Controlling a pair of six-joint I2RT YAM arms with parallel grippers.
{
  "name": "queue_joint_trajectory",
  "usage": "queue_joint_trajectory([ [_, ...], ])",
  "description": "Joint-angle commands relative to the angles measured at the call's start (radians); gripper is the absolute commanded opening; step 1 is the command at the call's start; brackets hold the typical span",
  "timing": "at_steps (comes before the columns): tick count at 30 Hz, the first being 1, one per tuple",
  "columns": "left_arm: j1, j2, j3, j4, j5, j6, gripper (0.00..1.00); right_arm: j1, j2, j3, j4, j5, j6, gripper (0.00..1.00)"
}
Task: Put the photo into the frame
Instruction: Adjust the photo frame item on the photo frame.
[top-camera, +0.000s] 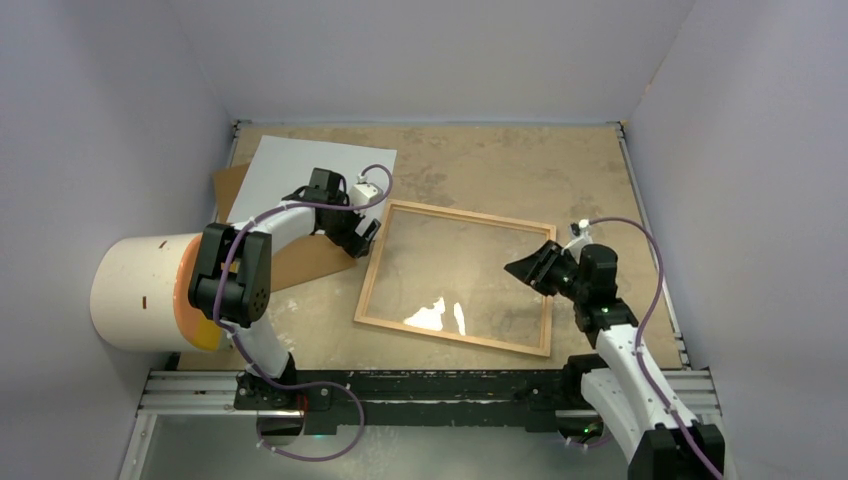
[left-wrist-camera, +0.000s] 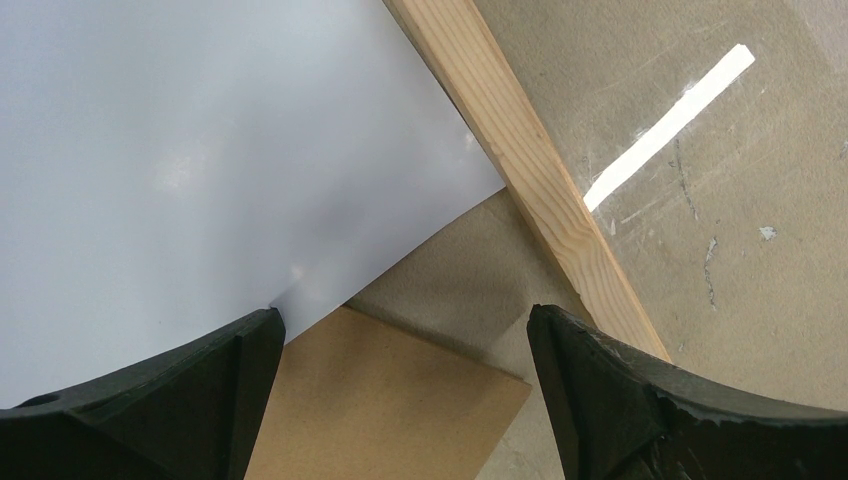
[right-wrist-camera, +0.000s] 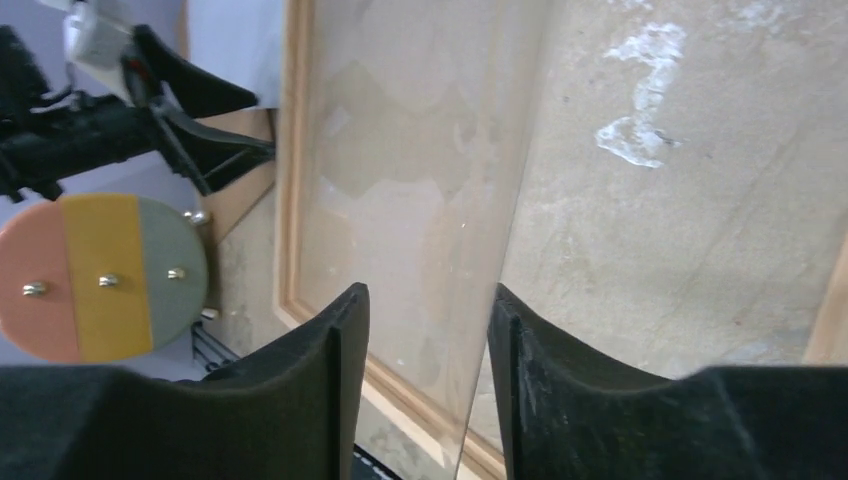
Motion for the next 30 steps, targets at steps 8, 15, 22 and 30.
queue_joint_trajectory([
  [8, -0.001, 0.051, -0.040, -0.082, 0.065, -0.002, 1.00, 0.002, 0.120, 0.119, -0.172, 0.181, -0.137, 0.77],
  [15, -0.001, 0.053, -0.041, -0.080, 0.064, 0.001, 1.00, 0.002, 0.139, 0.166, -0.227, 0.315, -0.156, 0.78],
  [22, -0.001, 0.048, -0.049, -0.080, 0.058, 0.003, 1.00, 0.002, 0.210, 0.184, -0.208, 0.349, -0.164, 0.78],
  [30, -0.001, 0.048, -0.050, -0.084, 0.054, 0.007, 1.00, 0.002, 0.279, 0.202, -0.205, 0.376, -0.181, 0.79],
])
